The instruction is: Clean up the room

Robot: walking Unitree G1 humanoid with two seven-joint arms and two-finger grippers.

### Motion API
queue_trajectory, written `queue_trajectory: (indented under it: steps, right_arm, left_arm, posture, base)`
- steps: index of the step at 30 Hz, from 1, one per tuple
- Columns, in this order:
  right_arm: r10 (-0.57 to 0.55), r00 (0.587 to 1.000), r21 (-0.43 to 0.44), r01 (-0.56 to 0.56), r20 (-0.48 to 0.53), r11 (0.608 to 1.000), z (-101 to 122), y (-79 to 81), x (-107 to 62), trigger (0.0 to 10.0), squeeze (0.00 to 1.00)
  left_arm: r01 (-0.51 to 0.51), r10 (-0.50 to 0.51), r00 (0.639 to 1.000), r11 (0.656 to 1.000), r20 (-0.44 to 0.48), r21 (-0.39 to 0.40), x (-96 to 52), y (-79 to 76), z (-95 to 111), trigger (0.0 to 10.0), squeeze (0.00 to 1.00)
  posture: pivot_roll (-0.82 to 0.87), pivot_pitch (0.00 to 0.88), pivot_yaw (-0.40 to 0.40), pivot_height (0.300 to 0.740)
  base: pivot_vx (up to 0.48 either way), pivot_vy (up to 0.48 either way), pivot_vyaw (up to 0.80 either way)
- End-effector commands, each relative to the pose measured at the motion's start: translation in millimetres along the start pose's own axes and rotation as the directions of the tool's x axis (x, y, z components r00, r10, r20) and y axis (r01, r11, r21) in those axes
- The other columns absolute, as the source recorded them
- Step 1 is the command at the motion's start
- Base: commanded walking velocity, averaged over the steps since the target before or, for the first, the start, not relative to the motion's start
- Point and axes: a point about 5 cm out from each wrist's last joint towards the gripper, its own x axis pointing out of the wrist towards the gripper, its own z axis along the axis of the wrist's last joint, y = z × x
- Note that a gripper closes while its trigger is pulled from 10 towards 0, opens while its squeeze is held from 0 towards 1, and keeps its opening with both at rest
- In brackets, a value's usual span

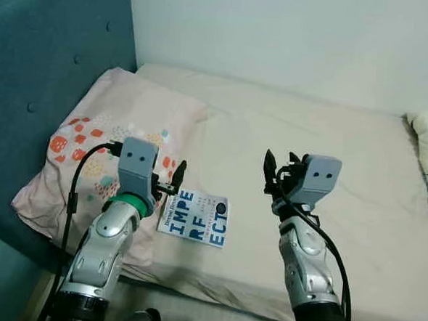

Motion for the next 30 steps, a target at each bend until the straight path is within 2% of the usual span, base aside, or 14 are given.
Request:
queue_trajectory:
  steps: [1, 30]
  right_arm:
    - [-0.024, 0.999, 0.006, 0.025, -0.026, 1.0, -7.6, -7.2, -6.7, 10.0, 0.0]
    - [-0.02, 0.999, -0.003, 0.02, -0.033, 1.0, -9.9, -8.7, -6.5, 10.0, 0.0]
  left_arm:
    - [0.023, -0.023, 1.0, 1.0, -0.022, 0.001, -1.7, -3.2, -7.4, 10.0, 0.0]
    - [0.05, -0.05, 0.998, 0.999, -0.027, -0.005, -1.8, -3.2, -11.8, 10.0, 0.0]
  posture:
    - [-0.01, 0.017, 0.027, 0.74]
    - [-0.01, 0.008, 0.028, 0.74]
  base:
    - [0.0, -0.48, 0.0]
    - [0.0, -0.444, 0.0]
